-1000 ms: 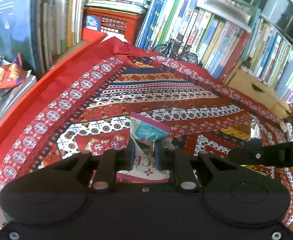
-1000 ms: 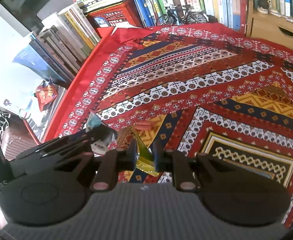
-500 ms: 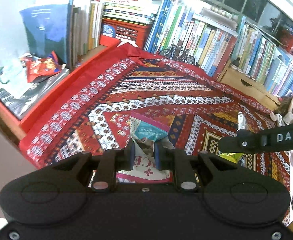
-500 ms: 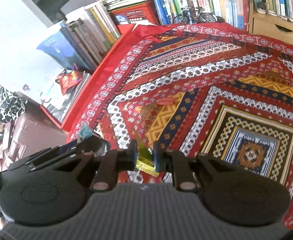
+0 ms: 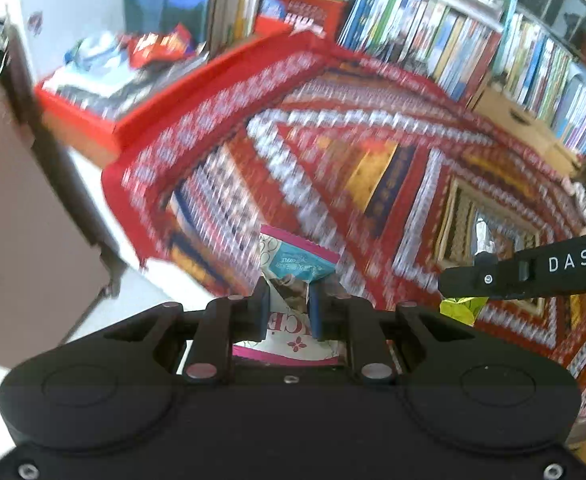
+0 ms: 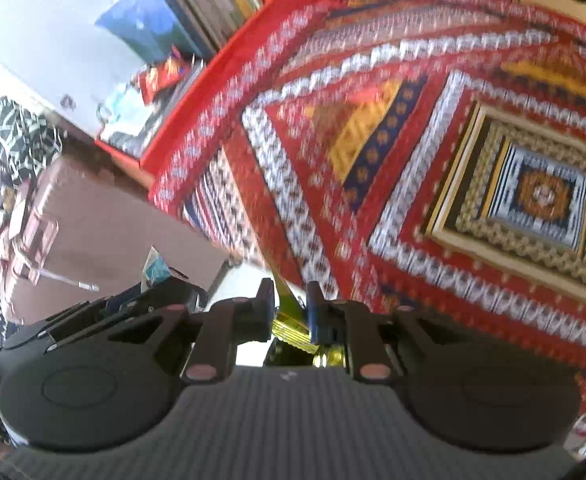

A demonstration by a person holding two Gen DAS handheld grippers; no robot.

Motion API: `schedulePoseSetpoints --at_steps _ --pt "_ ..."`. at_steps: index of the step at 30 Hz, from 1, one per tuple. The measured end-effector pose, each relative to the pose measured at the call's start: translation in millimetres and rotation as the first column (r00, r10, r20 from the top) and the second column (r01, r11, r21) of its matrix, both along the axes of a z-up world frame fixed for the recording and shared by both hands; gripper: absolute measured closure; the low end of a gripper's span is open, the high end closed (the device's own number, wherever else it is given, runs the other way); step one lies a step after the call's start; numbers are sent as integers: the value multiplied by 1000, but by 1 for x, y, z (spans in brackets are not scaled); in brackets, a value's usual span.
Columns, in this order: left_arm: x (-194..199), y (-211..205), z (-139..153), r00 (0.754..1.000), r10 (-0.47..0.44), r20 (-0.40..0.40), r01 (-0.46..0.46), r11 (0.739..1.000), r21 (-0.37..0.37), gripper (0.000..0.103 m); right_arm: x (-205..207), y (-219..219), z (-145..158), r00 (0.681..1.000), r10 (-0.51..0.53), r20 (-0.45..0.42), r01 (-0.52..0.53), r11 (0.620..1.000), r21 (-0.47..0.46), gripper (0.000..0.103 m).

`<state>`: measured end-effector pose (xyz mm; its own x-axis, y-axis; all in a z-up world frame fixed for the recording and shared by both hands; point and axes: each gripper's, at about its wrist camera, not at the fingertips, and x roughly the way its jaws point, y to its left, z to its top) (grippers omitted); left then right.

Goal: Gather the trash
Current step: 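Carry the snack bag and gold foil over the black bin with both tools, then open the left tool over the bin while the right tool releases the gold foil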

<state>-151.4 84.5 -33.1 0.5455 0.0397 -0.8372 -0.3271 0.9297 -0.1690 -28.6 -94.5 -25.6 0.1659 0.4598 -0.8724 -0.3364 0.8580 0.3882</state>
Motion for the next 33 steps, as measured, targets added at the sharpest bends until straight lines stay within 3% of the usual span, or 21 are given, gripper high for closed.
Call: schedulePoseSetpoints --at_steps 10,17,26,29,31,32,33 --pt "-47 -1 -78 987 24 -160 -33 998 -53 85 -48 14 -78 993 15 -121 -22 998 -56 82" --pt "-60 -5 -127 967 15 -256 -39 995 -88 85 -57 13 -118 986 -3 -168 -8 998 -62 82" --pt "-54 -10 -150 952 1 -305 -35 994 -106 82 -54 14 -143 979 -20 -200 6 998 -68 76" --pt "-52 -10 -154 948 2 -317 -38 993 -108 76 -51 14 -149 977 -24 -212 9 997 -72 75" --pt "-48 -9 -157 947 5 -322 -41 994 -106 66 -50 14 -152 977 -23 -214 7 997 -74 65" --pt "-48 -9 -157 946 7 -325 -42 994 -99 66 -49 14 -153 977 -23 -213 7 997 -75 55" --pt "-47 -9 -158 945 6 -327 -40 994 -97 65 -49 14 -154 977 -24 -213 8 997 -76 52"
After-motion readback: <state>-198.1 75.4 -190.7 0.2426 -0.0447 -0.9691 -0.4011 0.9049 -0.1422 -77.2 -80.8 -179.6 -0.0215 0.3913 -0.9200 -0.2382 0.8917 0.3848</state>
